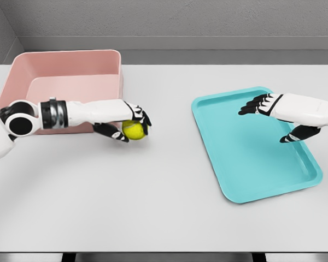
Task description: Put the tennis from the blue tray into the pink basket with both arms
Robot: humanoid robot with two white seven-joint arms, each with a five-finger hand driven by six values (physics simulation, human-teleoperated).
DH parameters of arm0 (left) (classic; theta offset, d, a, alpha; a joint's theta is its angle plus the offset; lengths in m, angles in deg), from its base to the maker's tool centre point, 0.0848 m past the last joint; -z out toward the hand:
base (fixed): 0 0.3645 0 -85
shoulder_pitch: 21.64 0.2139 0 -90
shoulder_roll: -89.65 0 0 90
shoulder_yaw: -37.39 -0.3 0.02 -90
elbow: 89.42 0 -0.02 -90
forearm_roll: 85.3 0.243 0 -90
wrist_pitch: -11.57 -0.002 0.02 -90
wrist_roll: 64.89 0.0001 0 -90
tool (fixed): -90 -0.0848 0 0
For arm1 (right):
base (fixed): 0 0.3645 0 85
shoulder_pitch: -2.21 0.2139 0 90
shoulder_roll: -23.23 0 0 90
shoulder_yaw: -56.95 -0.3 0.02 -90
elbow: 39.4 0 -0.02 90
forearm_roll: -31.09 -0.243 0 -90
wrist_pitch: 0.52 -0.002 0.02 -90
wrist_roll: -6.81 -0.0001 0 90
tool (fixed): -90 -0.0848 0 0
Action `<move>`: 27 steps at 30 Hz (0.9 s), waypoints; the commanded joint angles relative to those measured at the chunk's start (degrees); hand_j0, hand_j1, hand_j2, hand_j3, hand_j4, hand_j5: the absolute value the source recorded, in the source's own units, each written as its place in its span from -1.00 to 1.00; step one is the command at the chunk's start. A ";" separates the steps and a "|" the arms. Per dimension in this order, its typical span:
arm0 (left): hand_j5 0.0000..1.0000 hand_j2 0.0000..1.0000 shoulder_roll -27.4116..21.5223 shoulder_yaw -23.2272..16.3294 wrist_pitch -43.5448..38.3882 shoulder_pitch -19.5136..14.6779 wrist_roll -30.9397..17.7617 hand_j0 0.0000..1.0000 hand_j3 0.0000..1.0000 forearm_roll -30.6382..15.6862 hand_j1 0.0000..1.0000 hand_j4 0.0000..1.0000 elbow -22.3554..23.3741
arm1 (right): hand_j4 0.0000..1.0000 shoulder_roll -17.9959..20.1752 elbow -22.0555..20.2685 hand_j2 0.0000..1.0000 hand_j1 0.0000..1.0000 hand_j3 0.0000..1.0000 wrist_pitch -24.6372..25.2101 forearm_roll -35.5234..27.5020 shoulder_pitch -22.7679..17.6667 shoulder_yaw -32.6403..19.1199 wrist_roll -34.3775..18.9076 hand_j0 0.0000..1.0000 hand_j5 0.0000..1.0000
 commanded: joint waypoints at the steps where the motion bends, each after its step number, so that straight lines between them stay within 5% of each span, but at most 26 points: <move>1: 0.15 0.15 -0.78 0.71 -0.11 0.00 0.42 0.15 0.15 -1.04 0.15 0.15 -0.42 | 1.00 0.07 -0.01 1.00 1.00 1.00 0.13 -0.41 0.00 -0.03 0.03 1.00 1.00; 27: 0.14 0.14 -5.43 8.00 -0.11 -1.32 1.48 0.14 0.14 -3.59 0.14 0.14 -1.91 | 1.00 -0.63 0.43 1.00 1.00 1.00 0.13 -0.32 0.00 -0.03 -0.68 1.00 1.00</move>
